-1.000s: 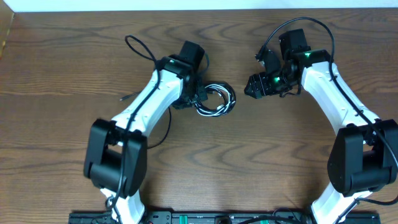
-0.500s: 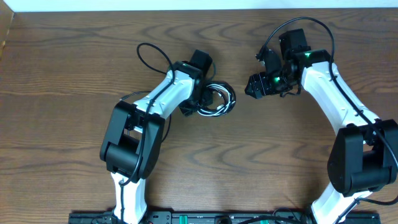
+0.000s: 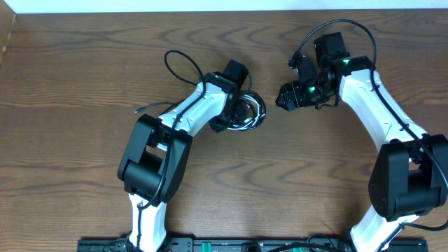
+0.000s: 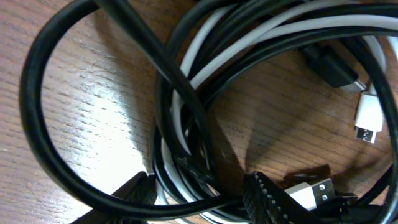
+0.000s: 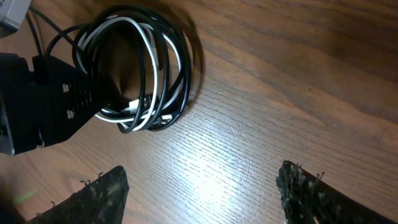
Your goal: Untangle cables
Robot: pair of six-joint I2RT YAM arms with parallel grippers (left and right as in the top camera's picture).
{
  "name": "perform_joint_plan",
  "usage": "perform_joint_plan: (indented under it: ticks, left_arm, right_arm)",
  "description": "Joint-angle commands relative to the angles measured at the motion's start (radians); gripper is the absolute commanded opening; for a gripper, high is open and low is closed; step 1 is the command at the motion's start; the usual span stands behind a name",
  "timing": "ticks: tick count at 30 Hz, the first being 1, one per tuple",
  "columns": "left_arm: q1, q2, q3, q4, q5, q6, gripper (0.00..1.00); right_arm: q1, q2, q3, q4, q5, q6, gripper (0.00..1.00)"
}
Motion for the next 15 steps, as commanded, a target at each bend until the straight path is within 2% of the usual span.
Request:
perform_joint_plan:
  ticks: [1,8,13,14,15]
  left_arm:
    - [0.0,0.017,-0.01,0.001,-0.008,-0.006,0.47]
    - [0.0,0.017,-0.034,0.005,-0.01,-0.006,0.45]
    - [0.0,0.017,-0.034,0.009,-0.01,-0.006,0.25]
    - [0.0,0.016,-0.034,0.009,-0.01,-0.006,0.15]
    - [0.0,0.016,-0.034,0.008,-0.01,-0.005,0.12]
  right_arm:
    - [0.005,-0.022,0.014,0.003,0.001,0.012,0.74]
    - [0.005,-0.022,0.014,0.003,0.001,0.012,0.75]
    - [0.005,-0.022,0.014,0.003,0.001,0.012,0.75]
    - [0.005,-0.022,0.014,0.003,0.001,0.012,0.75]
    - [0.005,-0.022,0.014,0.003,0.001,0.012,0.75]
